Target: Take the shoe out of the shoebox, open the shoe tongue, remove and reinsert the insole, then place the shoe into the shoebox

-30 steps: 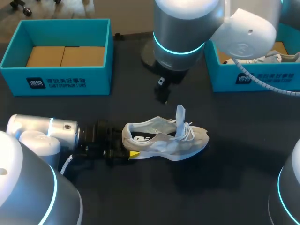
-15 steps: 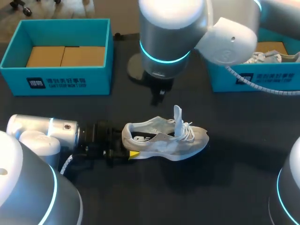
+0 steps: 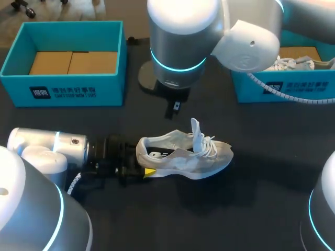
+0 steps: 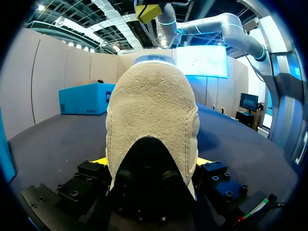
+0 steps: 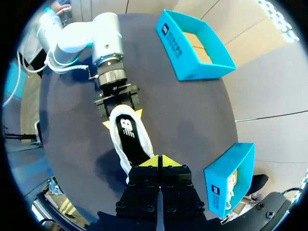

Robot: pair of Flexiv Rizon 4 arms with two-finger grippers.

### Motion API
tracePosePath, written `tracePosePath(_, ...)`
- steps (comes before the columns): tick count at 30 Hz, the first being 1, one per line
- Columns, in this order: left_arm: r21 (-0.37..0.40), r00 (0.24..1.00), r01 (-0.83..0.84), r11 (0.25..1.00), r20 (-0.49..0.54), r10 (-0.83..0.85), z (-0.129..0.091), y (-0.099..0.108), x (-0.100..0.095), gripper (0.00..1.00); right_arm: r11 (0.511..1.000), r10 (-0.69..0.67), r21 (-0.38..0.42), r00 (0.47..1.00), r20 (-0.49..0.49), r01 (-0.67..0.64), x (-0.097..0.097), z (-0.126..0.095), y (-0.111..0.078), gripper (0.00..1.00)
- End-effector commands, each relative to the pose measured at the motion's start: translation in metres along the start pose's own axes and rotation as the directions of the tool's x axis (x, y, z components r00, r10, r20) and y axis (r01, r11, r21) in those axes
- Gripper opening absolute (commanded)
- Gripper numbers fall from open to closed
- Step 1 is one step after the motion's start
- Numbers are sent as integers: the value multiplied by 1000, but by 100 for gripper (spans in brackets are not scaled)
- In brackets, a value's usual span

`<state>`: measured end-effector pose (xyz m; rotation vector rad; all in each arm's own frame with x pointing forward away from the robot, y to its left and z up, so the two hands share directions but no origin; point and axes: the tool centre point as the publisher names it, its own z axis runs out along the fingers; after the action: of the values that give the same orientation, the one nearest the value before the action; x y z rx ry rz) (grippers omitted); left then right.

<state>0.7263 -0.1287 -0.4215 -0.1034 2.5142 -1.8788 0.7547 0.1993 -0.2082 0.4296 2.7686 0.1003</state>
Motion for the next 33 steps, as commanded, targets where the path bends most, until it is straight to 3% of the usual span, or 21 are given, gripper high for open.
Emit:
tracePosePath(1, -2, 1000, -1, 1000, 0, 1, 0, 0, 1, 0, 997, -62, -43, 998, -21, 61, 10, 12, 8, 0)
tracePosePath(16, -2, 1000, -1, 1000, 0, 1, 0, 0, 1, 0, 973, -220, -83, 974, -52, 216, 36, 55, 10, 0)
tracePosePath(28, -2, 1000, -1, 1000, 0, 1, 0, 0, 1, 0, 949, -315, -95, 926, -207, 301, 38, 93, -2, 0)
tracePosePath(33, -2, 1000, -1, 1000, 0, 1, 0, 0, 1, 0, 928, -369, -141, 898, -239, 344, 41, 110, -5, 0)
